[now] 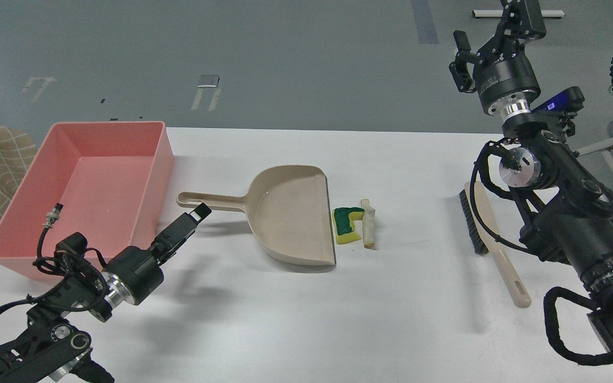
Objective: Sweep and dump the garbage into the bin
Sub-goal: 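Lower the left gripper to the beige dustpan handle and grasp it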
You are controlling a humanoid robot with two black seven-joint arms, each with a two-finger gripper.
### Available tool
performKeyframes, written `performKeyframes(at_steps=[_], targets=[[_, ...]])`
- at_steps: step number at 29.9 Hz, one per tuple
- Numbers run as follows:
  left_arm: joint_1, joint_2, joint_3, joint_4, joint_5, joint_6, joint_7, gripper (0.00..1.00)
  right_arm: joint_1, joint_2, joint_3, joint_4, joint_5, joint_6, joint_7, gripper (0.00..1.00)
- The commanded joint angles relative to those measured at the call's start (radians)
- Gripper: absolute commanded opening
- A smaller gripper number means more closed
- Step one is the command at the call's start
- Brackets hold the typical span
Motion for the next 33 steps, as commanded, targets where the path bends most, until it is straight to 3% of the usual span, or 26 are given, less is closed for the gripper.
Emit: performKeyframes(at_steps=[1, 10, 29, 33], targets=[[-0.003, -0.035, -0.003, 0.051, -0.004, 0.0, 0.001, 0.98, -0.022, -0.017, 0.0, 0.019, 0.001, 0.002, 0.004, 1.0], [-0.073, -0.133, -0.007, 0.189, -0.007, 0.0, 0.0, 0.98, -0.027, -0.017, 0.0, 0.025, 0.001, 0.002, 0.004, 1.0], [-0.193, -0.213, -0.001, 0.292, -0.036, 0.001, 0.044, 0.98, -0.029, -0.01, 0.002, 0.025, 0.001, 0.0, 0.003, 1.0], [-0.205, -0.218, -0.001, 0.299, -0.037, 0.001, 0.044, 0.93, -0.029, -0.012, 0.0, 0.025, 0.001, -0.001, 0.003, 1.0]])
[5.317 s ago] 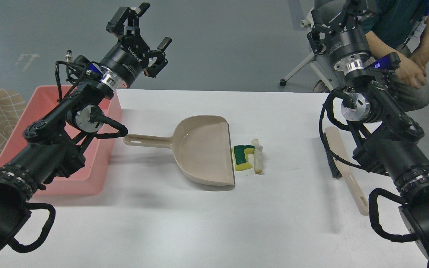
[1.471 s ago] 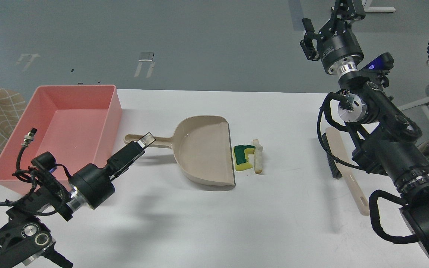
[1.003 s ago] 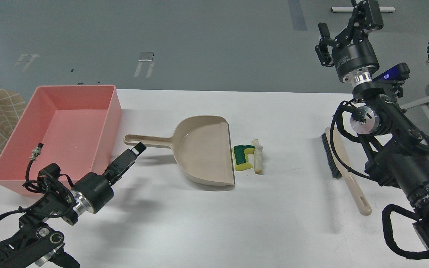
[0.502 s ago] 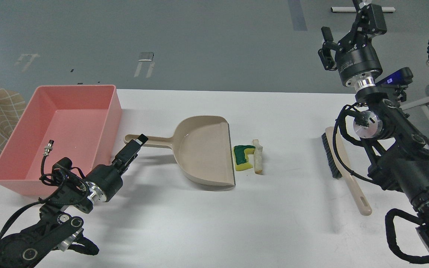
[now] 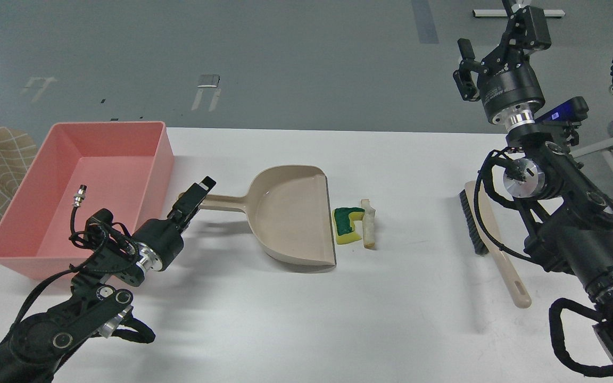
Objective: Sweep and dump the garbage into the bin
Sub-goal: 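Lower the left gripper to the beige dustpan handle and grasp it, then move the right gripper down to the wooden brush handle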
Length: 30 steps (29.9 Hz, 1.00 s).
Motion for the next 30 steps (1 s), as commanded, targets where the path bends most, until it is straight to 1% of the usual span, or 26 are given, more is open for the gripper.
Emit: performKeyframes(at_steps=[1, 2, 4, 5, 6, 8, 9, 10, 12, 13, 14, 18, 23, 25, 28, 30], targets=[[-0.007, -0.002, 0.0, 0.004, -0.001, 0.0, 0.002, 0.92, 0.0, -0.001, -0.001, 0.0, 0.0, 0.0, 0.001, 1.0], [-0.008, -0.002, 0.0, 0.004, -0.002, 0.0, 0.001, 0.9, 0.0, -0.001, -0.001, 0.0, 0.0, 0.0, 0.0, 1.0], [-0.008, -0.003, 0.0, 0.002, -0.007, -0.002, 0.002, 0.75, 0.0, -0.001, -0.001, 0.0, 0.0, -0.001, 0.001, 1.0], [-0.008, -0.003, 0.002, 0.002, -0.015, -0.002, 0.002, 0.64, 0.0, 0.0, -0.001, 0.0, 0.0, 0.0, 0.001, 1.0], [-0.008, -0.003, 0.003, 0.001, -0.022, -0.002, 0.01, 0.57, 0.0, 0.0, -0.001, 0.0, 0.0, 0.0, 0.0, 1.0], [-0.008, -0.003, 0.003, -0.002, -0.027, -0.002, 0.019, 0.49, 0.001, 0.0, -0.001, 0.0, 0.0, -0.001, 0.0, 1.0], [-0.008, -0.003, 0.003, -0.005, -0.027, -0.003, 0.024, 0.35, 0.0, 0.0, -0.001, 0.0, 0.0, 0.0, 0.0, 1.0], [-0.008, -0.003, 0.005, -0.007, -0.027, -0.003, 0.024, 0.28, 0.001, 0.0, -0.001, 0.0, 0.0, 0.0, 0.0, 1.0], [-0.01, -0.003, 0.006, -0.01, -0.025, -0.005, 0.031, 0.07, 0.0, -0.001, -0.001, 0.0, 0.0, -0.001, 0.0, 1.0], [-0.01, -0.003, 0.006, -0.01, -0.024, -0.005, 0.034, 0.01, 0.0, -0.001, -0.001, 0.0, 0.0, -0.001, 0.0, 1.0], [-0.01, -0.003, 0.006, -0.012, -0.024, -0.006, 0.042, 0.0, 0.0, -0.001, -0.001, 0.0, 0.0, -0.001, 0.0, 1.0], [-0.011, -0.003, 0.006, -0.012, -0.024, -0.006, 0.045, 0.0, 0.001, -0.001, -0.001, 0.0, 0.0, 0.0, 0.0, 1.0], [-0.016, -0.003, 0.005, -0.013, -0.024, -0.006, 0.07, 0.0, 0.001, -0.003, 0.0, 0.0, 0.0, 0.0, 0.0, 1.0], [-0.019, -0.003, 0.003, -0.013, -0.025, -0.005, 0.07, 0.0, 0.004, -0.004, 0.0, 0.0, 0.0, 0.0, 0.0, 1.0], [-0.021, -0.003, -0.002, -0.015, -0.025, -0.006, 0.07, 0.0, 0.01, -0.012, -0.003, 0.001, -0.006, 0.0, -0.009, 1.0], [-0.022, -0.003, -0.002, -0.018, -0.025, -0.006, 0.07, 0.0, 0.018, -0.053, -0.018, 0.007, -0.012, 0.0, -0.026, 1.0]])
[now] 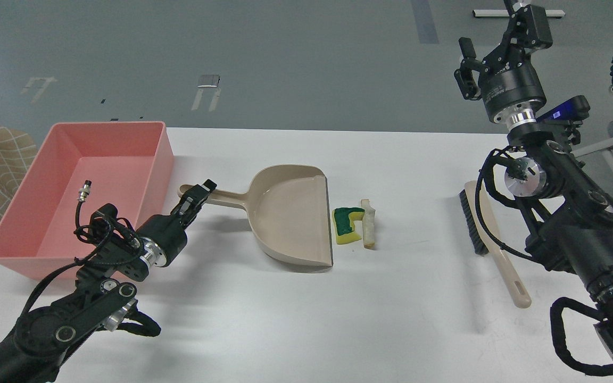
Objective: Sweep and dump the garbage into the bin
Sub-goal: 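Move the right gripper down to the wooden brush handle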
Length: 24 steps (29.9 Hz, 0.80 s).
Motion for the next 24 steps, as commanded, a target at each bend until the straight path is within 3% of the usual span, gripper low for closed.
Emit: performKeyframes(at_steps=[1, 5, 10, 11, 13, 19, 24], targets=[[-0.002, 0.002, -0.001, -0.004, -0.001, 0.0, 0.0, 0.0, 0.01, -0.077, -0.055, 0.019, -0.007, -0.002, -0.036, 1.0], [-0.011, 0.002, -0.002, -0.004, -0.001, 0.0, -0.002, 0.0, 0.015, -0.223, -0.248, 0.118, -0.009, -0.003, -0.096, 1.0], [-0.011, 0.0, -0.006, -0.004, -0.003, 0.001, -0.002, 0.0, 0.016, -0.599, -0.648, 0.425, -0.016, -0.008, -0.14, 1.0], [-0.011, 0.0, -0.006, -0.004, -0.003, 0.002, -0.002, 0.0, 0.016, -0.599, -0.649, 0.426, -0.017, -0.008, -0.14, 1.0], [-0.011, 0.0, -0.006, -0.004, -0.003, 0.002, -0.002, 0.0, 0.02, -0.746, -0.736, 0.545, -0.094, -0.005, -0.154, 1.0], [-0.011, -0.005, -0.006, -0.004, -0.003, 0.003, -0.002, 0.0, 0.003, -1.016, -0.819, 0.763, -0.321, 0.017, -0.16, 1.0], [-0.012, -0.006, -0.006, -0.005, -0.003, 0.002, -0.002, 0.0, -0.005, -1.193, -0.87, 0.897, -0.386, 0.106, -0.159, 1.0]])
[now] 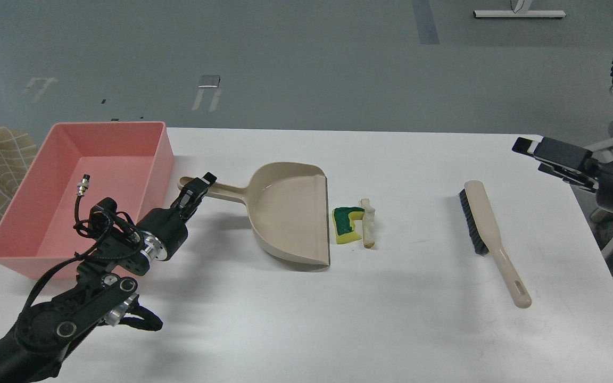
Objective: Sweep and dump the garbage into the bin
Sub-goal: 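Move the right gripper down to the wooden brush handle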
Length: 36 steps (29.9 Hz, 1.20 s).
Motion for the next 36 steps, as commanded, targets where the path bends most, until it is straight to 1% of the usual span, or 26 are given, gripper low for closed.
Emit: performKeyframes(at_steps=[1, 3, 10, 19, 23, 25, 27, 29, 33, 35, 36], targets=[[-0.001, 0.0, 0.0, -0.001, -0.001, 0.0, 0.0, 0.0, -0.007, -0.099, -0.025, 0.067, -0.048, 0.054, 0.001, 1.0], [-0.001, -0.002, -0.001, -0.001, -0.001, 0.0, 0.002, 0.0, -0.025, -0.132, -0.035, 0.073, -0.107, 0.074, 0.003, 1.0], [-0.018, -0.008, 0.0, -0.001, -0.008, 0.0, 0.002, 0.0, -0.127, -0.142, -0.041, 0.071, -0.223, 0.073, -0.002, 1.0], [-0.013, -0.011, 0.0, -0.001, -0.011, -0.002, -0.003, 0.0, -0.16, -0.087, -0.042, 0.062, -0.226, 0.068, -0.026, 1.0], [-0.018, -0.026, 0.002, -0.003, -0.011, -0.002, -0.003, 0.0, -0.165, -0.022, -0.042, 0.056, -0.226, 0.063, -0.067, 0.98], [-0.018, -0.026, 0.0, -0.004, -0.011, -0.002, -0.003, 0.0, -0.167, -0.008, -0.042, 0.056, -0.227, 0.063, -0.08, 0.97], [-0.018, -0.026, 0.0, -0.007, -0.011, -0.002, -0.003, 0.0, -0.173, 0.004, -0.042, 0.054, -0.23, 0.063, -0.097, 0.91], [-0.018, -0.026, 0.003, -0.014, -0.011, -0.004, -0.003, 0.0, -0.185, 0.009, -0.042, 0.054, -0.23, 0.063, -0.103, 0.74], [-0.018, -0.025, 0.003, -0.021, -0.011, -0.004, -0.003, 0.0, -0.197, 0.009, -0.042, 0.051, -0.232, 0.063, -0.106, 0.68], [-0.018, -0.025, 0.003, -0.023, -0.011, -0.004, -0.003, 0.0, -0.206, 0.009, -0.042, 0.042, -0.231, 0.063, -0.12, 0.61], [-0.018, -0.025, 0.003, -0.023, -0.011, -0.004, -0.003, 0.0, -0.206, 0.009, -0.042, 0.038, -0.229, 0.063, -0.123, 0.61]])
